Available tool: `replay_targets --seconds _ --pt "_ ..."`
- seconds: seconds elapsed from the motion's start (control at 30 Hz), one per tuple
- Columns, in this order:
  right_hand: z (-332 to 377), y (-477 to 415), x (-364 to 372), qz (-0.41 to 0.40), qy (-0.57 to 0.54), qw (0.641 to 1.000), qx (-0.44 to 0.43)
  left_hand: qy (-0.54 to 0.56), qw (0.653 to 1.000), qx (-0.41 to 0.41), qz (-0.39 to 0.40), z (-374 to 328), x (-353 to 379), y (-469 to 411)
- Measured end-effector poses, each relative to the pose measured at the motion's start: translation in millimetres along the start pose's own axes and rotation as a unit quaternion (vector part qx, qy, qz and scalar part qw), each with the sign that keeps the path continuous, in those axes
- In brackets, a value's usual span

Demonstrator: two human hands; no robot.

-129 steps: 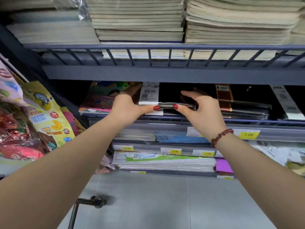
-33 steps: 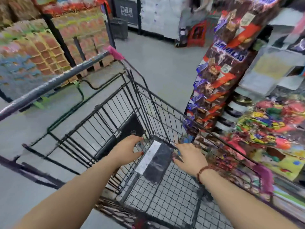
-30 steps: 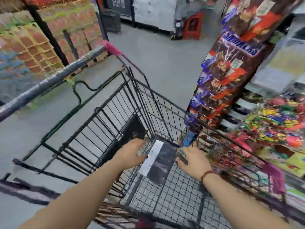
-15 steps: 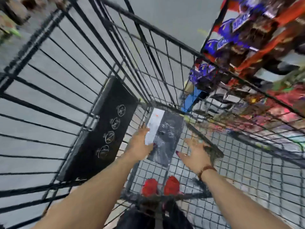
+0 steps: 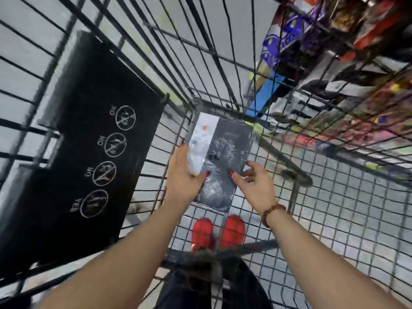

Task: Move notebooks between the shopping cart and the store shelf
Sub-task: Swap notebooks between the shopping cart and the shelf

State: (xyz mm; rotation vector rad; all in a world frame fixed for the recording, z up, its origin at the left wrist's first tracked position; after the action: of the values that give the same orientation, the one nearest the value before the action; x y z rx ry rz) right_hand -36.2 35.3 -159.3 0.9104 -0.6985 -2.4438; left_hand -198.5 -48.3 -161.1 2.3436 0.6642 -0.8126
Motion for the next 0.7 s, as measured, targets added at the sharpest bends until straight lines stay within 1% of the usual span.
replay_targets --seconds 0.13,0.2,0.3,0.37,0.43,0.5,0.6,0.7 --pt "-1 -3 3 -0.014 -0.048 0.999 0.006 0.05 0.999 0.012 0.011 -6 -8 3" --pt "-1 -5 3 -0.03 -0.066 0.997 0.011 0.071 0.997 0.016 0.036 -7 -12 3" --pt "0 -7 -2 -0.051 -0.09 0.994 0.026 0.109 0.991 -0.004 0.083 -7 -17 1" --pt "-3 -8 -6 -0.063 -0.122 0.99 0.036 0.109 0.987 -0.002 0.116 -10 -19 0" --pt "-4 -8 -10 -0.08 -0.167 0.982 0.04 0.082 0.986 0.006 0.142 -13 -19 -3" --pt "-4 -7 -16 -0.097 -0.215 0.971 0.026 0.037 0.988 0.018 0.149 -16 -20 -9" --pt "-3 -4 -31 -0.111 -0.255 0.961 -0.008 -0.041 0.99 0.039 0.129 -16 -22 -17" --pt "-9 -2 -46 -0.098 -0.278 0.955 -0.022 -0.062 0.991 0.035 0.116 -15 -25 -17"
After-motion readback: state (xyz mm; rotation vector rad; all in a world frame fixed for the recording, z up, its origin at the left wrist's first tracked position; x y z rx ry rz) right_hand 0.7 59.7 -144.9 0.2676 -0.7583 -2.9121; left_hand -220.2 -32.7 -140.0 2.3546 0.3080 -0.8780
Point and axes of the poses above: each hand's wrist, its own y-axis away from the middle knuckle, its own x-axis out of the palm, z = x × y, the point moved 1 cm from there along -y, towards the middle knuckle, and after that the axes turned 2 degrees about -y, right-handed, at the moved point
